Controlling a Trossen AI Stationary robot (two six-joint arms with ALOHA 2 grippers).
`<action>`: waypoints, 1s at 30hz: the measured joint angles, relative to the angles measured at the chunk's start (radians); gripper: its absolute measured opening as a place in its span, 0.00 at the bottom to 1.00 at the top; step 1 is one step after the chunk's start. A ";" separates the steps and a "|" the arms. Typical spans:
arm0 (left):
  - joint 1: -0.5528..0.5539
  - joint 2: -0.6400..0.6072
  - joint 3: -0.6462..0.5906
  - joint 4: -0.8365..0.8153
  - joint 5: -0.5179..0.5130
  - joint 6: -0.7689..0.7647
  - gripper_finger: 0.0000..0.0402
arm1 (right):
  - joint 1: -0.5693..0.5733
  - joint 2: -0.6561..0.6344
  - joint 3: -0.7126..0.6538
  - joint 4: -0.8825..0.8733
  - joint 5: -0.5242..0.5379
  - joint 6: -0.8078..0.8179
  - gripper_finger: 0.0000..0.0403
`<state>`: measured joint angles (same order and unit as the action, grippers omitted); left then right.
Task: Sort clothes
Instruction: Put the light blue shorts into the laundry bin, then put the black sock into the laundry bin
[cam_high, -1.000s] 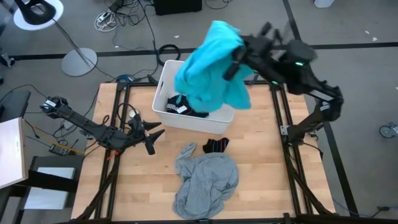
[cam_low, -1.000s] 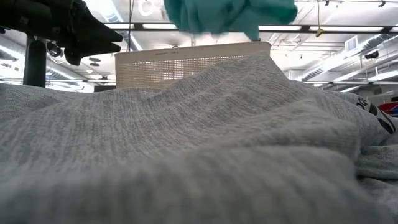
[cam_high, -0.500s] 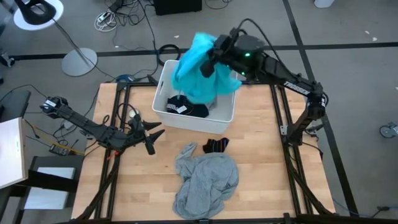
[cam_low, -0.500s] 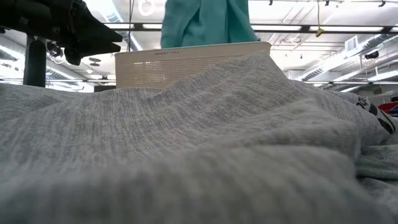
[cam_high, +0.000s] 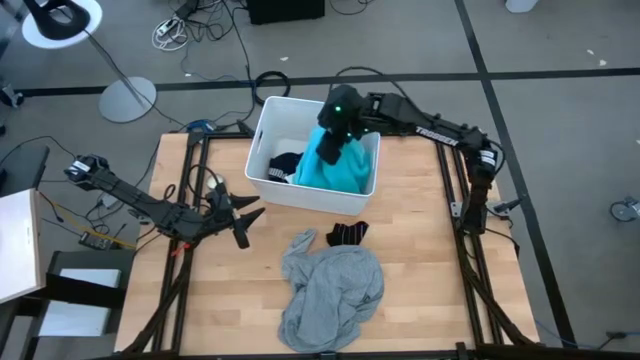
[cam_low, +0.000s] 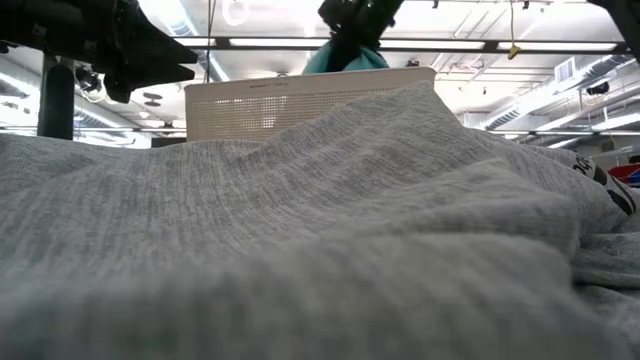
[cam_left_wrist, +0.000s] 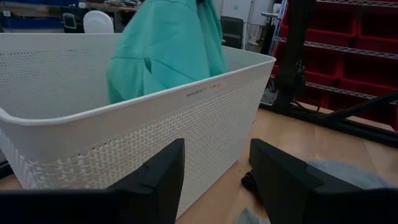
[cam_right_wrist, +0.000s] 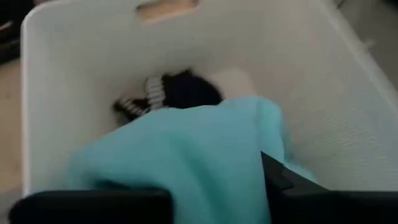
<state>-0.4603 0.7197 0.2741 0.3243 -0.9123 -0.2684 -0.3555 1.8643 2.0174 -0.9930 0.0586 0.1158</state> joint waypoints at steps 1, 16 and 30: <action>0.000 0.000 0.000 -0.001 0.000 0.000 0.47 | -0.001 0.000 0.000 -0.014 -0.013 0.001 0.27; 0.000 0.000 0.000 -0.001 0.001 -0.005 0.47 | 0.042 -0.257 0.000 -0.416 -0.022 0.094 0.46; 0.000 0.000 0.000 0.000 0.008 -0.005 0.47 | 0.597 -0.599 -0.744 -0.075 0.263 0.478 0.42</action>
<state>-0.4599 0.7193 0.2741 0.3243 -0.9043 -0.2733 0.2415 1.2648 1.2736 -1.0680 0.3221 0.5936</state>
